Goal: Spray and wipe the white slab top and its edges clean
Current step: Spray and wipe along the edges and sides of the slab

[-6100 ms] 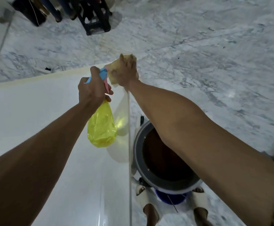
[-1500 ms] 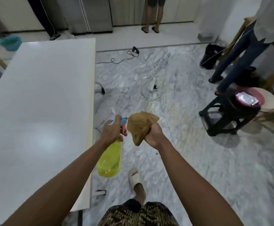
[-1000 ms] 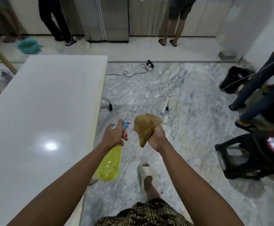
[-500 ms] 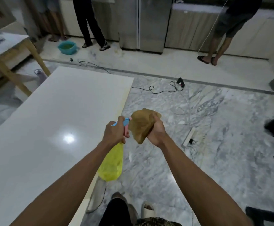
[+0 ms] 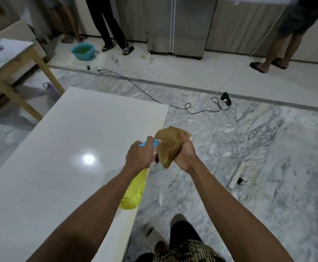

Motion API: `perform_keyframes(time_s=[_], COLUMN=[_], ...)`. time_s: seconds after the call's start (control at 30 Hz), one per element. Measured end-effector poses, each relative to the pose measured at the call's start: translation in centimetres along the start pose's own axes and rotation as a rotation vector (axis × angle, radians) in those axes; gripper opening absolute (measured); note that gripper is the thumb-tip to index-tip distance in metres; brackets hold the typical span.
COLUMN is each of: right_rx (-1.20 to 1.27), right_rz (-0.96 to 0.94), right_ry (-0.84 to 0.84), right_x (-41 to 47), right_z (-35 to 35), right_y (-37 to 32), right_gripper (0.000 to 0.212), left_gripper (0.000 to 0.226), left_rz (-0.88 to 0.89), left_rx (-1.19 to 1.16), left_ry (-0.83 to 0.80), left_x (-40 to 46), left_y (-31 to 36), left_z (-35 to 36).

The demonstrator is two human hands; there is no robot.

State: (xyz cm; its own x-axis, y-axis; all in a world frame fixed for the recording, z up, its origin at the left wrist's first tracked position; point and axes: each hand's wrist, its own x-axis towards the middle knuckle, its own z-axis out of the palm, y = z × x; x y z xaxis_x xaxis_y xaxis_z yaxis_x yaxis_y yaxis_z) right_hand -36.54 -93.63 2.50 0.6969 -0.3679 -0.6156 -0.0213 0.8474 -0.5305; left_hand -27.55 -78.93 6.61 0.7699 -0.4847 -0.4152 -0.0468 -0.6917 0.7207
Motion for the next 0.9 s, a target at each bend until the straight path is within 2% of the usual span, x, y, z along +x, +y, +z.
perform_keyframes(time_s=[0.1,0.17,0.23,0.3,0.47,0.57,0.7,0.73,0.8,0.87,0.9], right_rx=[-0.042,-0.058,-0.097,-0.165,-0.566,-0.818,-1.452,-1.614,-1.893,-2.161,-2.231], right_rz=[-0.01,-0.025,-0.003,0.014,-0.052,-0.312,-0.771,-0.807,-0.696,-0.493,-0.467], right_ry=[-0.009,0.002,0.001,0.069,0.27,0.297,0.353,0.328,0.151,-0.119,-0.203], right_x=[3.1,4.8,7.3,9.6,16.9,20.9,27.3,29.2,31.7,33.0,33.5], right_z=[0.5,0.9,0.8,0.3,0.0,0.8,1.6,1.6,1.4,0.2,-0.8], right_y=[-2.0,-3.4,-4.6,-5.6,-10.5,-13.5,-14.9,-14.4,-12.9,-10.1,-8.5], right_gripper=[0.055,0.052,0.048,0.044,0.059,0.043,0.026,0.036,0.059,0.066,0.067], left_gripper=[0.059,0.065,0.056,0.047,0.039,0.037,0.036,0.037,0.038,0.038,0.039], left_rz=[-0.084,-0.148,-0.188,-0.207,-0.205,-0.178,-0.167,-0.17,-0.177,-0.203,-0.217], left_rx=[-0.072,-0.194,-0.24,-0.26,-0.327,-0.328,-0.369,-0.372,-0.383,-0.409,-0.414], left_ry=[0.041,0.056,0.084,0.096,0.102,0.134,0.177,0.187,0.203,0.221,0.229], left_x=[3.2,5.2,7.7,9.7,16.1,19.2,21.9,22.5,23.0,23.2,23.1], left_y=[2.2,3.3,3.9,4.6,8.3,9.9,10.4,10.2,9.5,8.5,8.0], left_z=[-0.2,-0.3,0.0,0.3,-0.4,-1.2,-2.1,-2.2,-2.3,-2.2,-2.2])
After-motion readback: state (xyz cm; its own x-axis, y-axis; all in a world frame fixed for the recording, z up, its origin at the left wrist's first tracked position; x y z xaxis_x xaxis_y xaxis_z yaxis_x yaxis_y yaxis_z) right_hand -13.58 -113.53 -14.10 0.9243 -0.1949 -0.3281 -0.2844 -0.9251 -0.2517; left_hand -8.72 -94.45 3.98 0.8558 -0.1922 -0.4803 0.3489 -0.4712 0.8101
